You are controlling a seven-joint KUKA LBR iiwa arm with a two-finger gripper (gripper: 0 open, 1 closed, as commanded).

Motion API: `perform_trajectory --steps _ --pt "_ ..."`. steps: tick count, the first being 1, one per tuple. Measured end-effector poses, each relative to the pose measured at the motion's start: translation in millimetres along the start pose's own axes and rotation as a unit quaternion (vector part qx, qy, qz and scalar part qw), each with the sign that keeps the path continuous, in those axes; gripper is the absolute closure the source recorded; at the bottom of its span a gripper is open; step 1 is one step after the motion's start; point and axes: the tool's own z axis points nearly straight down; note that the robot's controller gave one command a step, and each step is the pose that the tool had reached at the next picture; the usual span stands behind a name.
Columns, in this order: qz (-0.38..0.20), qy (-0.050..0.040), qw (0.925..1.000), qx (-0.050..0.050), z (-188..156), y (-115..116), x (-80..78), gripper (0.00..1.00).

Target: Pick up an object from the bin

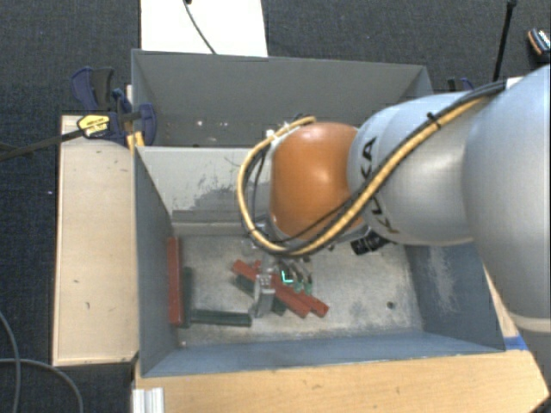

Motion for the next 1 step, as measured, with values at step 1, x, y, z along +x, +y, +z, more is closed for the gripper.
perform_trajectory --steps 1 --pt "0.060 -0.0018 0.9982 0.001 75.5 -46.4 -14.4 0.00"
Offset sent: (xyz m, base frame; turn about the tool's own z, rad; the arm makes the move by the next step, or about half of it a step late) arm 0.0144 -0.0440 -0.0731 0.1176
